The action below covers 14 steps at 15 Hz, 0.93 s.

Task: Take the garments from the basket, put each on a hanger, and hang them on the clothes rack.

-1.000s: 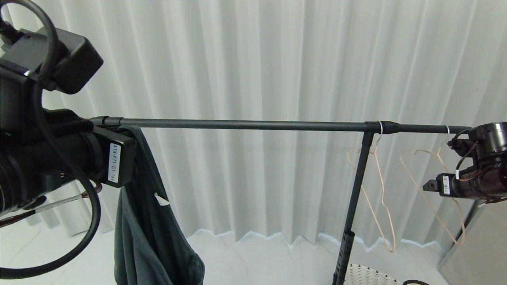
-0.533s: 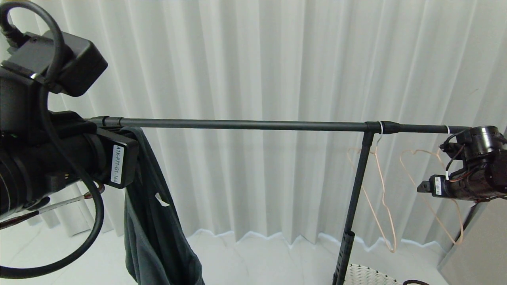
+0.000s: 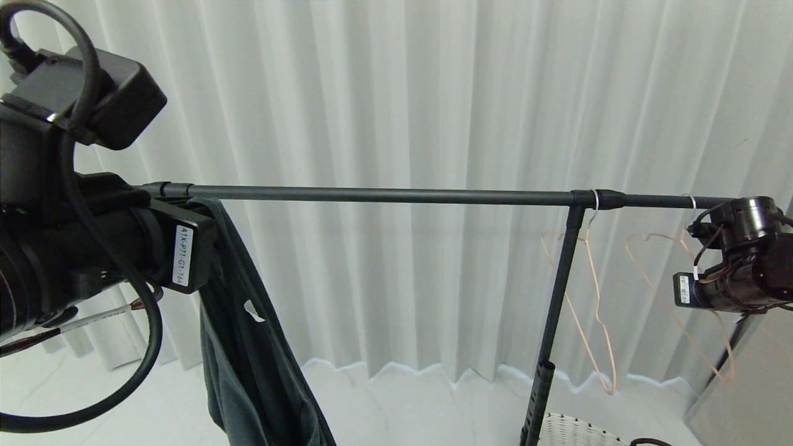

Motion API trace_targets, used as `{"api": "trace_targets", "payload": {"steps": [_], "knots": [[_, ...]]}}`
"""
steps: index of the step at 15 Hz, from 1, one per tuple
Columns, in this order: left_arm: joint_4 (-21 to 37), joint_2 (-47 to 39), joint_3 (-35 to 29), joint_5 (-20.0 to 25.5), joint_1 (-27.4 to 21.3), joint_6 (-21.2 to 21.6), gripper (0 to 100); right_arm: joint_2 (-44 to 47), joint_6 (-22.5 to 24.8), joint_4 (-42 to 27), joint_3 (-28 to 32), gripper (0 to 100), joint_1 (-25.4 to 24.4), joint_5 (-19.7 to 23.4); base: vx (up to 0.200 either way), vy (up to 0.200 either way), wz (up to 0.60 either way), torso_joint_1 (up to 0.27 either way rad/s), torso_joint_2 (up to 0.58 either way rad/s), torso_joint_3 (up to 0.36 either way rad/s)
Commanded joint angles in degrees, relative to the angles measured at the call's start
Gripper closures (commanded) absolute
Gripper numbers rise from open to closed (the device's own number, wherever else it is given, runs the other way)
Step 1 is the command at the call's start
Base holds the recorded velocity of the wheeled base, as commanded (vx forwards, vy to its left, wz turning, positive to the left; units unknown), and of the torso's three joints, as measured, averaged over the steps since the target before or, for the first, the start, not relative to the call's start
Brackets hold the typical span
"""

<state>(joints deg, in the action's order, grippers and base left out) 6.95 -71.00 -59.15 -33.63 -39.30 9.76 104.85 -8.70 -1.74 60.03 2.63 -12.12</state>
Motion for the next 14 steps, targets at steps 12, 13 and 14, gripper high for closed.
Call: {"api": "trace_targets", "payload": {"steps": [12, 13, 14], "knots": [[-0.09, 0.42, -0.35, -0.12, 0.10, 0.34, 100, -14.41, -0.08, 0.69, -6.15, 100, -2.63, 0.08, 0.000, 0.000, 0.00, 0.000, 0.00, 0.000], [-0.09, 0.42, -0.35, -0.12, 0.10, 0.34, 100, -14.76, 0.00, 1.30, -6.15, 100, -2.63, 0.08, 0.000, 0.000, 0.00, 0.000, 0.00, 0.000], [-0.18, 0.42, -0.35, -0.12, 0.10, 0.34, 100, -15.99, 0.18, 2.01, -6.24, 100, -2.63, 0.08, 0.000, 0.000, 0.00, 0.000, 0.00, 0.000]]}}
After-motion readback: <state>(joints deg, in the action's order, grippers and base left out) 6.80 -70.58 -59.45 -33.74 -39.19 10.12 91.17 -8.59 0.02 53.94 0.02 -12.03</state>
